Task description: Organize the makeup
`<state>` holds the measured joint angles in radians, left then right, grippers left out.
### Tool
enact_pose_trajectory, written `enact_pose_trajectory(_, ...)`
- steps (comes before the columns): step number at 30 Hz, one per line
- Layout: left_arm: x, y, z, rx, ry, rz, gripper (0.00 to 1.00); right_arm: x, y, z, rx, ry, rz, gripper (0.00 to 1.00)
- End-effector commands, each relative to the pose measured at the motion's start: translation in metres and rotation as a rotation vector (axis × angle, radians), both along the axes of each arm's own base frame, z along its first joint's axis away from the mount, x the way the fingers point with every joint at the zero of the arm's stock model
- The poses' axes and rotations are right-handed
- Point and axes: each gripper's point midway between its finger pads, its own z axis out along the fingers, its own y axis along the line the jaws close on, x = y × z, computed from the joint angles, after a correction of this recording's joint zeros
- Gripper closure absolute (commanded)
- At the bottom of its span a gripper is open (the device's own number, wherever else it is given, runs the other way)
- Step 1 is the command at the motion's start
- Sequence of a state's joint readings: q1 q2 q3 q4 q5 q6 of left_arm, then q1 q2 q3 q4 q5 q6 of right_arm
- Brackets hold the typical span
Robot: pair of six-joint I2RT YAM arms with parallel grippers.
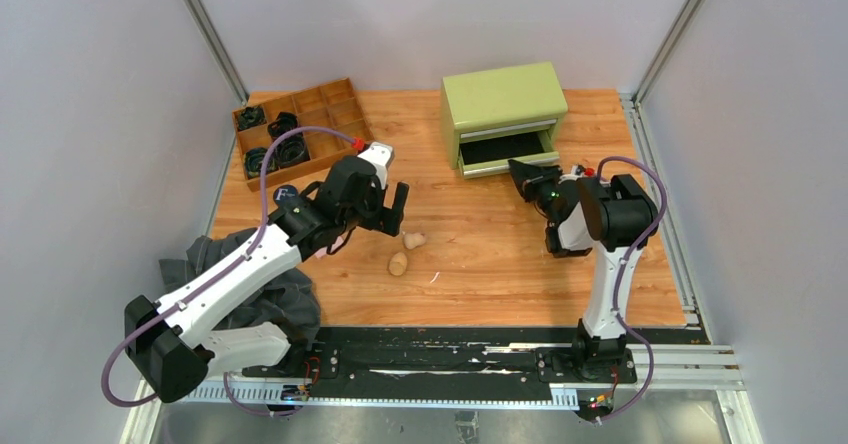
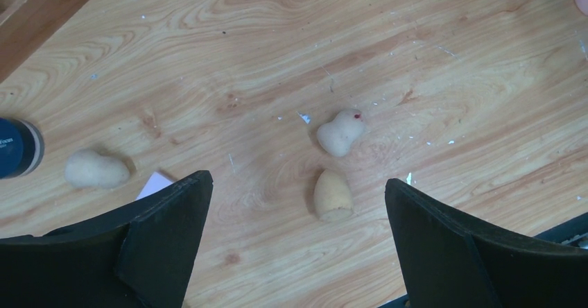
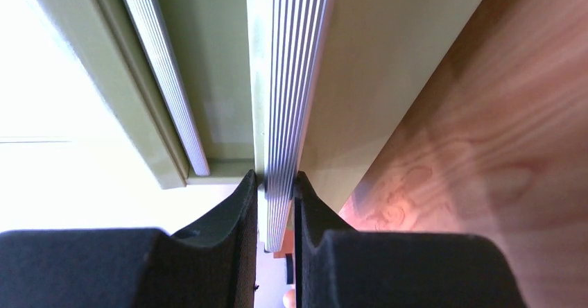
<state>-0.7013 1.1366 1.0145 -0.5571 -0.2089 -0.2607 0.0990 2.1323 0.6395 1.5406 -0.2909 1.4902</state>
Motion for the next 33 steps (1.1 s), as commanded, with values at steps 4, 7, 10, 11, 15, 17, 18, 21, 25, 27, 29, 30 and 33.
enact_pose_trajectory(4, -0.001, 0.012, 0.018, -0.020, -0.055, 0.030, 0.00, -0.035, 0.010, 0.006, -0.074, -0.041, 0.076, 0.99)
enact_pose_trajectory(7, -0.003, 0.013, 0.017, -0.021, -0.054, 0.034, 0.00, -0.043, 0.010, 0.001, -0.080, -0.022, 0.081, 0.99)
enact_pose_trajectory(10, -0.005, 0.015, 0.017, -0.022, -0.054, 0.035, 0.00, -0.051, 0.009, -0.002, -0.085, -0.008, 0.079, 0.99)
enact_pose_trajectory(11, -0.005, 0.015, 0.016, -0.023, -0.054, 0.037, 0.00, -0.053, 0.007, -0.004, -0.089, 0.000, 0.074, 0.99)
enact_pose_trajectory(15, -0.006, 0.015, 0.017, -0.026, -0.053, 0.035, 0.00, -0.060, 0.007, -0.010, -0.098, 0.017, 0.077, 0.99)
enact_pose_trajectory(17, -0.006, 0.015, 0.016, -0.026, -0.053, 0.035, 0.00, -0.062, 0.007, -0.014, -0.096, 0.030, 0.081, 0.99)
enact_pose_trajectory(18, -0.006, 0.015, 0.017, -0.025, -0.054, 0.036, 0.00, -0.064, 0.007, -0.016, -0.093, 0.038, 0.083, 0.97)
enact_pose_trajectory(21, -0.006, 0.016, 0.017, -0.025, -0.056, 0.038, 0.00, -0.068, 0.007, -0.019, -0.092, 0.051, 0.089, 0.82)
enact_pose_trajectory(25, -0.006, 0.017, 0.018, -0.025, -0.057, 0.042, 0.00, -0.078, -0.001, -0.020, -0.097, 0.070, 0.076, 0.57)
enact_pose_trajectory(27, -0.006, 0.016, 0.018, -0.027, -0.057, 0.040, 0.00, -0.086, -0.008, -0.016, -0.104, 0.068, 0.068, 0.48)
enact_pose_trajectory(29, -0.006, 0.016, 0.018, -0.029, -0.057, 0.039, 0.00, -0.095, -0.017, -0.013, -0.111, 0.068, 0.061, 0.46)
enact_pose_trajectory(30, -0.006, 0.015, 0.019, -0.031, -0.058, 0.037, 0.00, -0.101, -0.022, -0.012, -0.115, 0.073, 0.058, 0.45)
enact_pose_trajectory(33, -0.005, 0.014, 0.018, -0.032, -0.057, 0.035, 0.00, -0.115, -0.031, 0.000, -0.121, 0.051, 0.072, 0.45)
